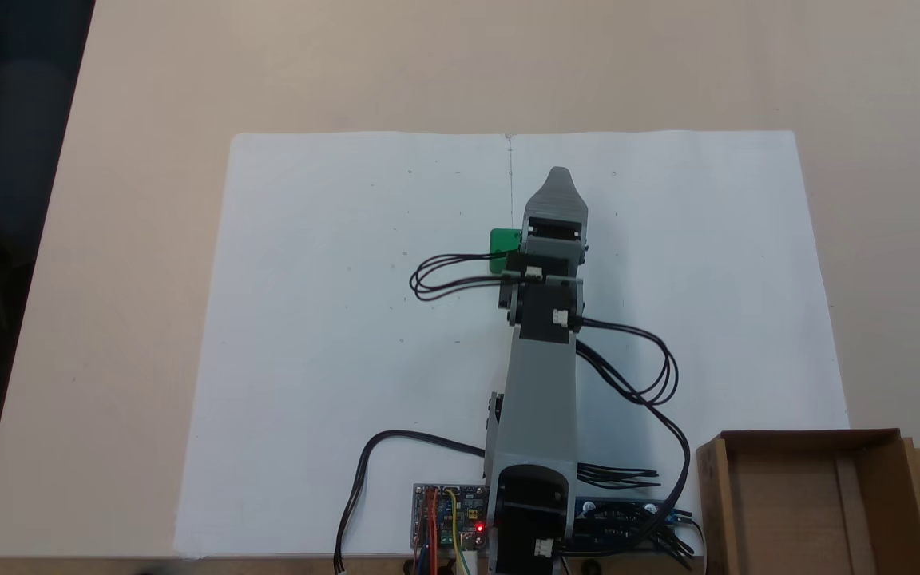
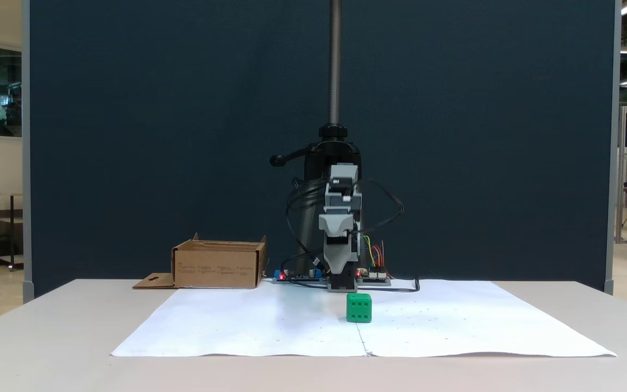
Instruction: Grasp a green dice and put it in the bin.
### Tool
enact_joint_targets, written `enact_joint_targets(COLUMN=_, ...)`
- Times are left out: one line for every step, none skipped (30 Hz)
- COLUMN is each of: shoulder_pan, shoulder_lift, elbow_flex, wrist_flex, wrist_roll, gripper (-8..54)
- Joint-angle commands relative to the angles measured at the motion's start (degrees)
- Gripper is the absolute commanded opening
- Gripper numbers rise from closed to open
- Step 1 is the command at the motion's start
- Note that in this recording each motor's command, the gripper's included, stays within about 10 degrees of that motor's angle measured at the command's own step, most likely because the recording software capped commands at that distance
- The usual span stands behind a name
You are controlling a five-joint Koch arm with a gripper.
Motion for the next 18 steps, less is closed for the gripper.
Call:
enact_joint_targets(shoulder_pan=1.0, shoulder_lift=6.8, elbow_flex=-7.2, wrist_flex=9.1, wrist_roll=2.5, gripper=41.5)
enact_joint_targets(shoulder_pan=0.9, shoulder_lift=6.8, elbow_flex=-9.3, wrist_flex=12.5, wrist_roll=3.8, gripper=41.5)
enact_joint_targets(shoulder_pan=0.4, shoulder_lift=6.6, elbow_flex=-10.9, wrist_flex=18.3, wrist_roll=5.2, gripper=41.5)
enact_joint_targets(shoulder_pan=-0.9, shoulder_lift=5.7, elbow_flex=-13.5, wrist_flex=19.4, wrist_roll=7.4, gripper=41.4)
enact_joint_targets(shoulder_pan=-1.8, shoulder_lift=5.3, elbow_flex=-14.4, wrist_flex=23.0, wrist_roll=7.8, gripper=41.4)
enact_joint_targets(shoulder_pan=-2.9, shoulder_lift=4.5, elbow_flex=-15.4, wrist_flex=25.9, wrist_roll=8.2, gripper=41.4)
enact_joint_targets(shoulder_pan=-4.2, shoulder_lift=3.4, elbow_flex=-16.3, wrist_flex=28.5, wrist_roll=8.5, gripper=41.4)
enact_joint_targets(shoulder_pan=-5.3, shoulder_lift=2.4, elbow_flex=-17.5, wrist_flex=30.8, wrist_roll=8.5, gripper=41.4)
enact_joint_targets(shoulder_pan=-6.3, shoulder_lift=1.4, elbow_flex=-18.5, wrist_flex=31.8, wrist_roll=8.6, gripper=41.4)
enact_joint_targets(shoulder_pan=-6.9, shoulder_lift=0.0, elbow_flex=-19.7, wrist_flex=32.7, wrist_roll=8.9, gripper=41.4)
enact_joint_targets(shoulder_pan=-7.4, shoulder_lift=-1.1, elbow_flex=-21.0, wrist_flex=34.0, wrist_roll=9.1, gripper=41.4)
enact_joint_targets(shoulder_pan=-7.8, shoulder_lift=-2.5, elbow_flex=-22.4, wrist_flex=35.2, wrist_roll=9.5, gripper=41.4)
enact_joint_targets(shoulder_pan=-8.3, shoulder_lift=-3.8, elbow_flex=-23.8, wrist_flex=36.5, wrist_roll=9.7, gripper=41.4)
enact_joint_targets(shoulder_pan=-8.6, shoulder_lift=-5.3, elbow_flex=-25.1, wrist_flex=37.4, wrist_roll=10.3, gripper=41.4)
enact_joint_targets(shoulder_pan=-8.8, shoulder_lift=-6.6, elbow_flex=-26.5, wrist_flex=38.2, wrist_roll=10.7, gripper=41.4)
enact_joint_targets(shoulder_pan=-9.2, shoulder_lift=-8.3, elbow_flex=-27.6, wrist_flex=38.6, wrist_roll=10.8, gripper=41.4)
enact_joint_targets(shoulder_pan=-9.8, shoulder_lift=-10.5, elbow_flex=-29.1, wrist_flex=39.1, wrist_roll=10.9, gripper=41.4)
enact_joint_targets(shoulder_pan=-10.5, shoulder_lift=-12.8, elbow_flex=-30.6, wrist_flex=39.8, wrist_roll=10.9, gripper=41.4)
